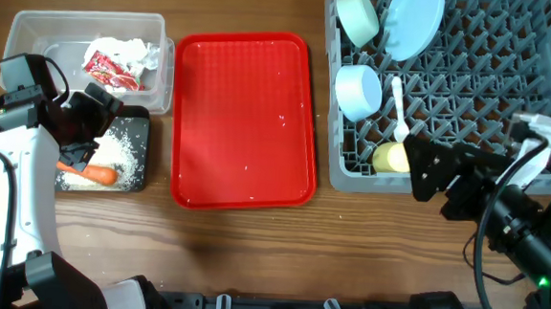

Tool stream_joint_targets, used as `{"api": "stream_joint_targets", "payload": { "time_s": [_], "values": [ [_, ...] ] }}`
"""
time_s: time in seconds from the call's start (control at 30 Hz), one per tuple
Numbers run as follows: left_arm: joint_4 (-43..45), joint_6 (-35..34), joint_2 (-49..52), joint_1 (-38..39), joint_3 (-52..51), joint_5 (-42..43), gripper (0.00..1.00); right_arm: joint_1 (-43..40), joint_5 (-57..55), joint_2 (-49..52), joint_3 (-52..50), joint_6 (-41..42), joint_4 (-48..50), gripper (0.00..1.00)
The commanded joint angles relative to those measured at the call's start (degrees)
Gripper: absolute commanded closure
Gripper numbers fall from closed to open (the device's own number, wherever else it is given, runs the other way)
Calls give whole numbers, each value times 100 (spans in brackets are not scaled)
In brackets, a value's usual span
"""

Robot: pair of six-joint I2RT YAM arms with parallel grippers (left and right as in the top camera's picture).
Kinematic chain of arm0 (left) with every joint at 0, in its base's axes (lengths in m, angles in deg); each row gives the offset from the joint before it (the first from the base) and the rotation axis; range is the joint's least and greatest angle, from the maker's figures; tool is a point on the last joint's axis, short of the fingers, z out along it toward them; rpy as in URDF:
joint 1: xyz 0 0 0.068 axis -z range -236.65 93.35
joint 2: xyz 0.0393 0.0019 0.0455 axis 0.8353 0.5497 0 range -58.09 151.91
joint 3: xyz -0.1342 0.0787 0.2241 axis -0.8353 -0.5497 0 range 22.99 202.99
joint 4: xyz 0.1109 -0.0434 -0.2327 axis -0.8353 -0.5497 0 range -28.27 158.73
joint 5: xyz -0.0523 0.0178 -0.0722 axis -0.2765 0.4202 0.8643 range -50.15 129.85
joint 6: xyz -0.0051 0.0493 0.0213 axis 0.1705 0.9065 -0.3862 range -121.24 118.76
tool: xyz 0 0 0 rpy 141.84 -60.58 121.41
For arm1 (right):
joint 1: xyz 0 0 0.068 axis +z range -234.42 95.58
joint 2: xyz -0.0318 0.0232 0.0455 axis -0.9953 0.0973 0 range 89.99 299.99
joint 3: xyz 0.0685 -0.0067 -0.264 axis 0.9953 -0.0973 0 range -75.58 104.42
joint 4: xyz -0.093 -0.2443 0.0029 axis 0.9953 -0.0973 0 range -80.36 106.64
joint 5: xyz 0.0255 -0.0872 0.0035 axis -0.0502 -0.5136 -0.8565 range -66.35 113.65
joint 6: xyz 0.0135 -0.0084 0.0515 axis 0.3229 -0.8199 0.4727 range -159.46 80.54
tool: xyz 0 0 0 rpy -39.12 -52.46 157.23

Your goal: Sort waste into correct bins and load items into the dishwasher rack

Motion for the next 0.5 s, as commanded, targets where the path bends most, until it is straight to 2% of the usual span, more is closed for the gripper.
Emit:
{"api": "stream_joint_targets", "payload": {
  "time_s": [0.0,0.1,0.2,0.27,0.37,0.47],
  "values": [
    [13,-13,-35,-26,4,48,0,-13,-1405,-42,-66,-17,-15,0],
    [13,-13,-35,-26,4,48,0,-13,-1893,-286,-612,-1082,511,0],
    [13,-13,-35,-26,4,50,0,-15,-1971,-1064,-1928,-2000,1912,0],
    [13,-13,-35,-26,4,48,0,-76,-2046,-1744,-3132,-1871,3071,0],
    [13,-13,-35,-26,4,50,0,-153,-2041,-2789,-5010,-1189,4741,0],
    [13,-13,-35,-26,4,50,0,-153,-1873,-3582,-6310,-1036,5641,0]
  ]
}}
